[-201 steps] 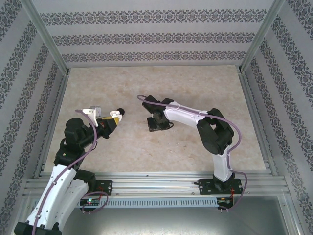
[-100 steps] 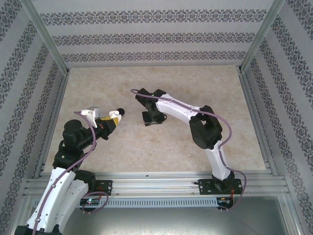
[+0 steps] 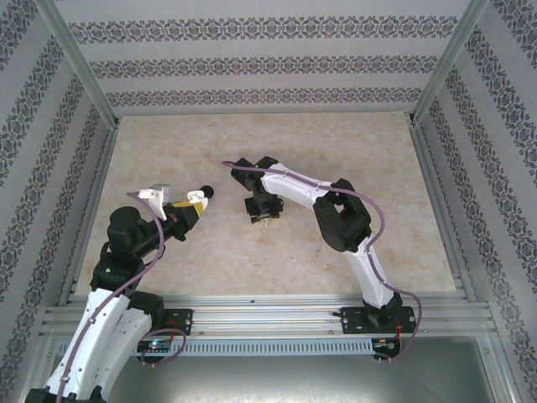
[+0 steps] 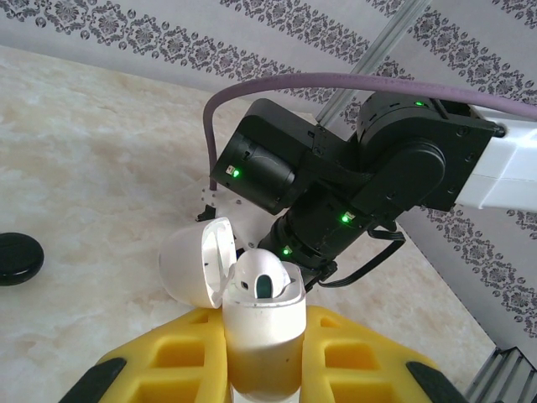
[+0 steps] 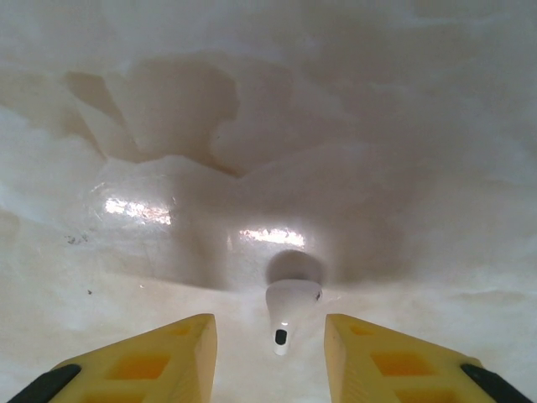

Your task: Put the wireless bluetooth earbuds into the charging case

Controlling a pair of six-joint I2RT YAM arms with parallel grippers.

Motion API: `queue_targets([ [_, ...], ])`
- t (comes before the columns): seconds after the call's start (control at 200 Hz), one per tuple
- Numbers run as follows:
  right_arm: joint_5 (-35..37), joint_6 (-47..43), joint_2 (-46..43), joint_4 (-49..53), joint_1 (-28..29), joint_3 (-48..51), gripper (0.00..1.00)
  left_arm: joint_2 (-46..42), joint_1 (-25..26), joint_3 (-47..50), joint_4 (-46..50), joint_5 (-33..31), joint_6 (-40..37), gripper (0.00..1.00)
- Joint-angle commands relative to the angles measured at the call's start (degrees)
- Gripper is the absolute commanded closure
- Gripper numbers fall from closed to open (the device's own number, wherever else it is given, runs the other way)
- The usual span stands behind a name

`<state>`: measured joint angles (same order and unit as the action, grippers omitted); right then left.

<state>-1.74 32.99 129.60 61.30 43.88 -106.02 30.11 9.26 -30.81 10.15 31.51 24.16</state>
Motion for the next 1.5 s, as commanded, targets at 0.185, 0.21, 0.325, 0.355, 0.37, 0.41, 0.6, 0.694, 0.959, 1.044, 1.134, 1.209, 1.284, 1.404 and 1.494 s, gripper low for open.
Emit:
queue_targets([
  [0.185, 1.7, -1.4, 2.6, 1.6, -0.4, -1.6, 0.66, -0.4, -0.7, 0.6, 0.4, 1.6, -1.6, 0.97],
  [0.21, 1.6, -1.4, 2.8, 1.5, -0.5, -1.6, 0.67, -0.4, -0.7, 0.7, 0.4, 1.7, -1.5, 0.97],
  [0.325, 1.4, -1.5, 3.1, 1.5, -0.4, -1.4, 0.71, -0.4, -0.7, 0.9, 0.0, 2.1, -1.4, 0.97],
  [0.355, 1.3, -1.5, 3.1, 1.5, -0.4, -1.3, 0.72, -0.4, -0.7, 0.9, 0.0, 2.2, -1.5, 0.97],
  [0.37, 1.3, -1.5, 3.0, 1.5, -0.4, -1.2, 0.72, -0.5, -0.7, 0.8, 0.0, 2.2, -1.5, 0.97],
  [0.41, 1.3, -1.5, 3.0, 1.3, -0.5, -1.0, 0.73, -0.3, -0.7, 0.8, -0.2, 2.5, -1.5, 0.97],
  [0.6, 1.5, -2.0, 2.3, 1.6, -0.5, -0.8, 0.83, 0.0, -0.7, 1.0, -2.2, 5.2, -1.3, 0.97],
  [0.694, 1.4, -2.2, 1.2, 1.6, -0.5, -0.3, 0.86, 0.0, -0.7, 1.3, -3.9, 7.1, -1.1, 0.97],
  [0.959, 1.0, -1.1, -9.7, -3.3, -1.2, 5.5, 0.90, 0.3, -0.7, 4.4, -16.6, 15.9, 2.5, 0.96],
  [1.044, 1.2, -0.3, -16.0, -6.2, -1.2, 7.9, 0.90, 0.8, -0.7, 5.2, -22.2, 16.9, 4.4, 0.95],
  [1.134, 1.8, 0.9, -23.1, -9.6, -1.0, 11.2, 0.90, 1.7, -0.7, 5.5, -27.9, 18.1, 5.6, 0.95],
  [1.209, 2.1, 1.9, -29.4, -13.0, -0.7, 14.0, 0.91, 2.7, -0.7, 5.3, -31.1, 18.9, 5.9, 0.95],
  [1.284, 1.8, 2.5, -35.2, -16.8, -0.2, 16.6, 0.92, 3.6, -0.7, 5.1, -33.4, 19.2, 5.2, 0.95],
  [1.404, -2.6, 3.9, -42.8, -24.2, 0.0, 20.7, 0.92, 3.8, -0.6, 4.6, -36.9, 17.0, 3.0, 0.95],
  [1.494, -6.9, 5.7, -46.9, -30.2, 0.3, 23.1, 0.92, 5.1, -0.6, 3.7, -39.1, 16.5, 1.7, 0.95],
])
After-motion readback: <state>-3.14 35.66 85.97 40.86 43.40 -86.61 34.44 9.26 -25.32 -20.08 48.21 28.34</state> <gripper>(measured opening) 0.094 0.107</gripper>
